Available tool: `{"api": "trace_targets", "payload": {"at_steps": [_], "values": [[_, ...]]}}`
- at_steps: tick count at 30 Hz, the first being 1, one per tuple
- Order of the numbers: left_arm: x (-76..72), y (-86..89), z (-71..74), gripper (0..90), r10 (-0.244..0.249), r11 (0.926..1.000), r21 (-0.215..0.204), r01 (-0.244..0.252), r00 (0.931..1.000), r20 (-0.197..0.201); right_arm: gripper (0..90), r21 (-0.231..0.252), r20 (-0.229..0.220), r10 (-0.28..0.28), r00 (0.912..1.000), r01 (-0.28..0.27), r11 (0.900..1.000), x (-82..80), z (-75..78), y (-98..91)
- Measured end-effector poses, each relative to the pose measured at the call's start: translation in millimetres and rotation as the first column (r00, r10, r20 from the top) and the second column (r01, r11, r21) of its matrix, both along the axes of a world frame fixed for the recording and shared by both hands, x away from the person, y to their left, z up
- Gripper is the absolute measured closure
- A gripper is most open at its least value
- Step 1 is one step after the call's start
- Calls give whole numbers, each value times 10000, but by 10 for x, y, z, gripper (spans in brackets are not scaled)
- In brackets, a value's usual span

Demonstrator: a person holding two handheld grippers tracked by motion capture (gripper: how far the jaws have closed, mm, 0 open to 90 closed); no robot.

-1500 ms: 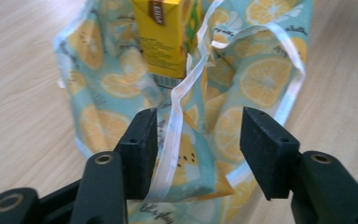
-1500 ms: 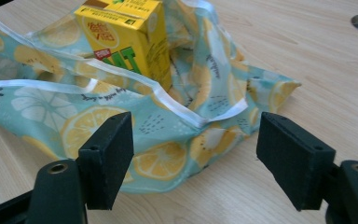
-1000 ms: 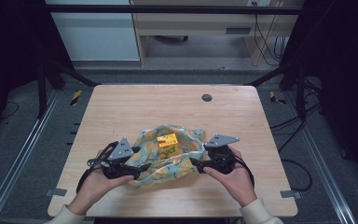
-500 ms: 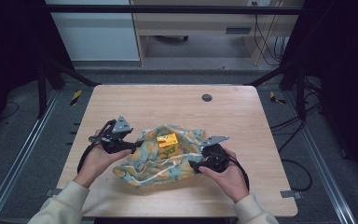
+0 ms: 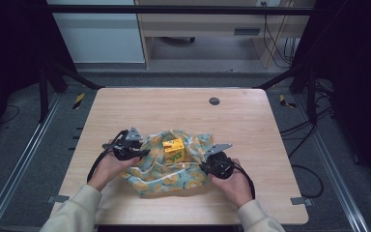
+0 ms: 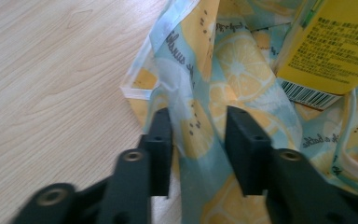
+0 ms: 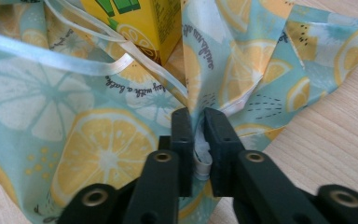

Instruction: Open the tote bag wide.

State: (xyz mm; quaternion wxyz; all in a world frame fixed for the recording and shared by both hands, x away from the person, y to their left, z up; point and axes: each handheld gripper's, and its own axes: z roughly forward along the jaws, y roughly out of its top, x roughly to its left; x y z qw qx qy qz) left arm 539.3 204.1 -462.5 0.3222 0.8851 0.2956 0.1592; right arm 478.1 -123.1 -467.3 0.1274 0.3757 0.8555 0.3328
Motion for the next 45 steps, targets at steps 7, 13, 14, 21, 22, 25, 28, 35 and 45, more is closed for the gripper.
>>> {"api": "trace_targets", "payload": {"at_steps": [7,13,14,21,22,25,28,35,45], "values": [[-10,-38,180,860,624,9969,-520,-585,9952,754,878,-199,372,-184,9991,191,9996,3,113,-163],[59,-75,68,864,880,9961,-46,-878,9946,547,879,-455,374,-561,9977,578,9973,10,85,-396],[57,-90,35,865,864,9961,134,-873,9946,582,879,-396,310,-580,9978,592,9975,5,62,-404],[63,-93,-79,878,930,9954,195,-940,9946,464,879,-197,381,-443,9983,450,9988,41,-31,-407],[60,-86,-87,880,960,9952,127,-966,9943,465,879,-170,397,-451,9982,458,9988,45,-37,-410],[23,-80,-101,886,1008,9948,59,-1014,9929,639,879,-50,293,-448,9986,450,9990,38,-56,-425],[-15,-87,-118,889,1038,9942,184,-1056,9913,810,879,106,189,-550,9983,548,9984,29,-70,-433],[-15,-89,-155,890,1079,9936,262,-1101,9913,760,881,18,182,-531,9984,531,9986,20,-97,-427],[11,-100,-211,884,1168,9909,571,-1217,9898,820,880,53,191,-821,9964,820,9966,96,-131,-455]]}}
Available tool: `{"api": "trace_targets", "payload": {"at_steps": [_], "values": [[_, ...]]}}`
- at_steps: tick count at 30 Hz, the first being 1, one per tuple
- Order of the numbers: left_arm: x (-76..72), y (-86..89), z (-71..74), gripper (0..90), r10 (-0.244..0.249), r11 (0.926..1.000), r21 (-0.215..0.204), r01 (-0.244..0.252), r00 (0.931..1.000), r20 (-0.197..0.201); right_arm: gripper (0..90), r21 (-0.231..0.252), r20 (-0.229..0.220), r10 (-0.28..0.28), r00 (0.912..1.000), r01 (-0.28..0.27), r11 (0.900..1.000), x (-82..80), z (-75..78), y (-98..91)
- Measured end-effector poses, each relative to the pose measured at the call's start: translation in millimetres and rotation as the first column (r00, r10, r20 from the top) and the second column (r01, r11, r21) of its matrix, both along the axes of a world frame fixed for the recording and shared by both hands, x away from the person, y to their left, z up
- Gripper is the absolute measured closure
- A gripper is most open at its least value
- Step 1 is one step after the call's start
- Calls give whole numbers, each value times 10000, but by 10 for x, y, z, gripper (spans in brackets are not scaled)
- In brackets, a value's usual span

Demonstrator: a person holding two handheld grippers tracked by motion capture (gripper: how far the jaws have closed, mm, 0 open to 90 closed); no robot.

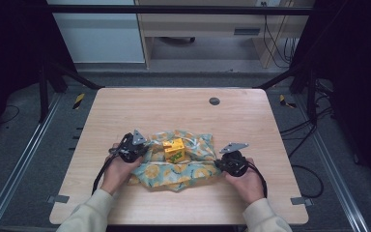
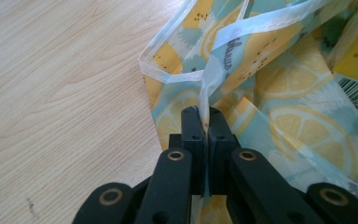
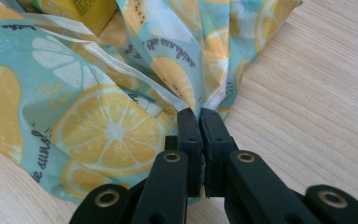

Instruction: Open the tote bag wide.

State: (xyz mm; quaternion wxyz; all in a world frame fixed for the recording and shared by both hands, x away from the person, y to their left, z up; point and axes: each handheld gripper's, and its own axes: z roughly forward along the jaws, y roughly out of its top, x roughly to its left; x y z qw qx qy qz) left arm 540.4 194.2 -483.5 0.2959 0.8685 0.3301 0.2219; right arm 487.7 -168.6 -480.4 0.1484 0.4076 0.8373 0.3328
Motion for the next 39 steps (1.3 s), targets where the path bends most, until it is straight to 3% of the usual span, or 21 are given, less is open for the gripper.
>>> {"api": "trace_targets", "payload": {"at_steps": [15,17,19,22,25,29,31,32,35,39], "values": [[-4,-31,-42,858,56,9992,406,-58,10000,49,851,-10,-121,-223,9997,223,9998,29,-41,-12],[-8,-2,2,748,251,9992,296,-256,9995,170,777,56,-6,-273,9996,273,9996,26,-46,-32],[-18,32,59,599,495,9987,108,-500,9979,421,637,250,164,-520,9985,516,9984,15,-34,-62],[-74,93,188,439,703,9971,-328,-680,9948,738,467,921,537,-916,9943,864,9920,-14,32,-116],[-164,134,345,385,746,9948,-786,-652,9895,1235,363,1845,1302,-1378,9819,1125,9764,-88,161,-157],[-257,134,505,339,709,9894,-1364,-502,9860,1509,274,2261,2189,-1736,9602,1232,9663,-171,301,-166],[-300,137,554,331,630,9904,-1316,-428,9862,1534,256,2245,2449,-1958,9496,1409,9642,-205,344,-175],[-323,143,575,325,572,9916,-1236,-383,9865,1533,241,2098,2513,-2129,9442,1617,9643,-214,352,-184],[-390,165,602,299,537,9931,-1113,-383,9889,1387,191,1655,2130,-2505,9444,2178,9619,-192,323,-236],[-498,233,610,248,597,9938,-1009,-474,9906,1228,151,1095,1843,-2977,9367,2814,9533,-176,284,-326]]}}
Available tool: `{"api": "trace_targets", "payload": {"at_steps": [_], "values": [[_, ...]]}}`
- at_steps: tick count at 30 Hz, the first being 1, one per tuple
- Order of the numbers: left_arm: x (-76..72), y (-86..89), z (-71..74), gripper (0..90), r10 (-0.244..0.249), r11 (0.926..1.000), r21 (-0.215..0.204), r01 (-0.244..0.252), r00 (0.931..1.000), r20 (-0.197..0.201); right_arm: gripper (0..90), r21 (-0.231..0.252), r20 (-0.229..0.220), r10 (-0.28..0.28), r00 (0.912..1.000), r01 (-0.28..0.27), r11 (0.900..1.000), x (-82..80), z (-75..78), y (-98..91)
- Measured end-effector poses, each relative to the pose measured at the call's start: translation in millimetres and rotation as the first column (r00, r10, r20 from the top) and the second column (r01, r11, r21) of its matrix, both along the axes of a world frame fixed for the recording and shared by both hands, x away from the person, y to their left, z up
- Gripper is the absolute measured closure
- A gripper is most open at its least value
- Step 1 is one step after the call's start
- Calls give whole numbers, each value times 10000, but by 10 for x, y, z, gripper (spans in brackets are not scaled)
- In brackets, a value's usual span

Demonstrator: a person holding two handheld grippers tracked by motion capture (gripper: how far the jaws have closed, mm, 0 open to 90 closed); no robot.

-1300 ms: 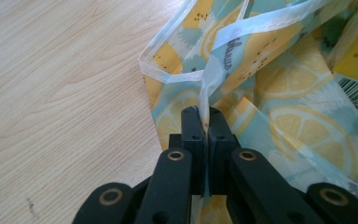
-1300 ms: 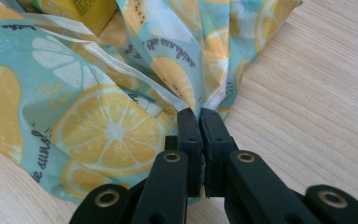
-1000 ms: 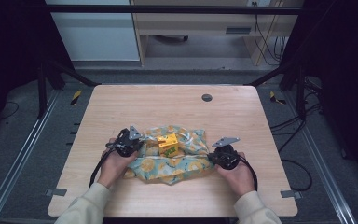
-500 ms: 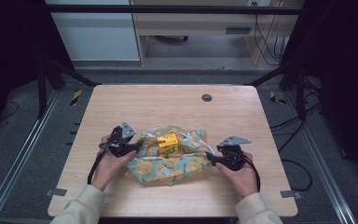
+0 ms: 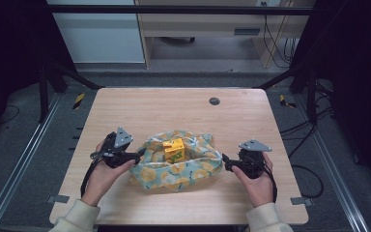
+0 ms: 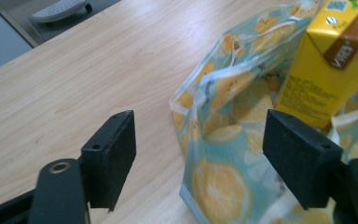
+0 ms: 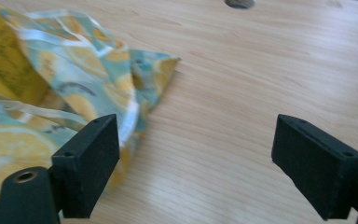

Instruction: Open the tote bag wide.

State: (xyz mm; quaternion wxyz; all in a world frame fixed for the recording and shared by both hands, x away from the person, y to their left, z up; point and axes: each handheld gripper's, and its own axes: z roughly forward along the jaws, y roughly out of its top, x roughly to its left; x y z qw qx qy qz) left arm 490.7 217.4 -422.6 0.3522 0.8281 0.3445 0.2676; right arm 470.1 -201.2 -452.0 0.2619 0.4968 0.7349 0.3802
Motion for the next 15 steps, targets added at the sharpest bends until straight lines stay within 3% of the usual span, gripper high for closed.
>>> {"api": "trace_targets", "payload": {"at_steps": [4,7,15], "values": [[-66,113,7,109,551,9984,-134,-552,9985,-54,131,-154,-277,-364,9990,359,9992,-6,-28,-119],[-100,257,0,87,842,9959,-316,-843,9964,-43,113,18,-597,-531,9968,533,9986,-31,-71,-221],[-101,699,-112,77,1443,9878,-540,-1459,9890,-337,86,257,-729,-840,9938,861,9960,-54,-110,-414]]}}
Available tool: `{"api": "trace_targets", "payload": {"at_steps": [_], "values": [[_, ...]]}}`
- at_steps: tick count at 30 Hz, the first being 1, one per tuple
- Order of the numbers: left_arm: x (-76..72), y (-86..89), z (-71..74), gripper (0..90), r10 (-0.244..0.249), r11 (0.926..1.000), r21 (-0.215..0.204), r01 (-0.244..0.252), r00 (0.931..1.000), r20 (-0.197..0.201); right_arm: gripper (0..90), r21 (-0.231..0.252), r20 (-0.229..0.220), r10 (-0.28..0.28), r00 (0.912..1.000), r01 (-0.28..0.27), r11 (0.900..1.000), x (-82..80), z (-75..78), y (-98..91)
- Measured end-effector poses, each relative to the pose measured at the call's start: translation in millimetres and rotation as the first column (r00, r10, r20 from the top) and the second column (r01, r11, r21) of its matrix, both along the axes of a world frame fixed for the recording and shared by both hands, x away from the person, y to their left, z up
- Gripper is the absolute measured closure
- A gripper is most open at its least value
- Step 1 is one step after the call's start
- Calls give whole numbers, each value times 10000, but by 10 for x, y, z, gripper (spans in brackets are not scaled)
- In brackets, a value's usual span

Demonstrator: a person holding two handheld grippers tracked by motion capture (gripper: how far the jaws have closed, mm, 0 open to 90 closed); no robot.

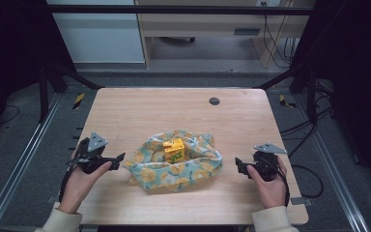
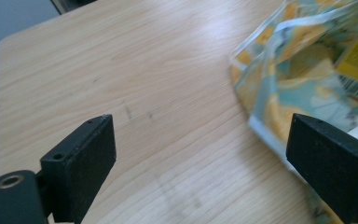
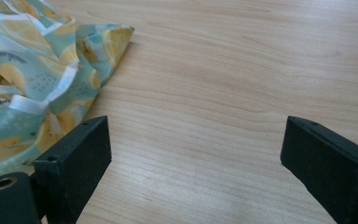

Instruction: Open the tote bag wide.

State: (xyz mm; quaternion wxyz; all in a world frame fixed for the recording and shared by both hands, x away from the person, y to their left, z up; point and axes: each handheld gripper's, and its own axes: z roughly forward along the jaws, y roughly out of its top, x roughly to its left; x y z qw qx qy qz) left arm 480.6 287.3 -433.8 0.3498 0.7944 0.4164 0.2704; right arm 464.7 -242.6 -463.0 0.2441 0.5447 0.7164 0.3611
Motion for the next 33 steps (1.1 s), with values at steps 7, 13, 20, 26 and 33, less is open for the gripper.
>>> {"api": "trace_targets", "payload": {"at_steps": [7,13,20,26,33], "values": [[1,270,-113,66,329,9994,-52,-330,9993,-191,76,5,-214,-101,9997,101,9999,24,-56,-65],[20,400,-219,63,423,9991,28,-423,9978,-510,77,114,-359,-257,9990,261,9996,47,-96,-114],[59,467,-304,63,718,9974,52,-716,9954,-633,110,34,-664,-519,9964,522,9986,101,-168,-159],[86,427,-348,63,671,9975,291,-651,9950,-746,123,-53,-550,-316,9980,313,9995,216,-229,-109],[97,362,-382,62,426,9980,508,-380,9947,-938,88,-216,-415,289,9987,-298,9993,217,-261,-15]]}}
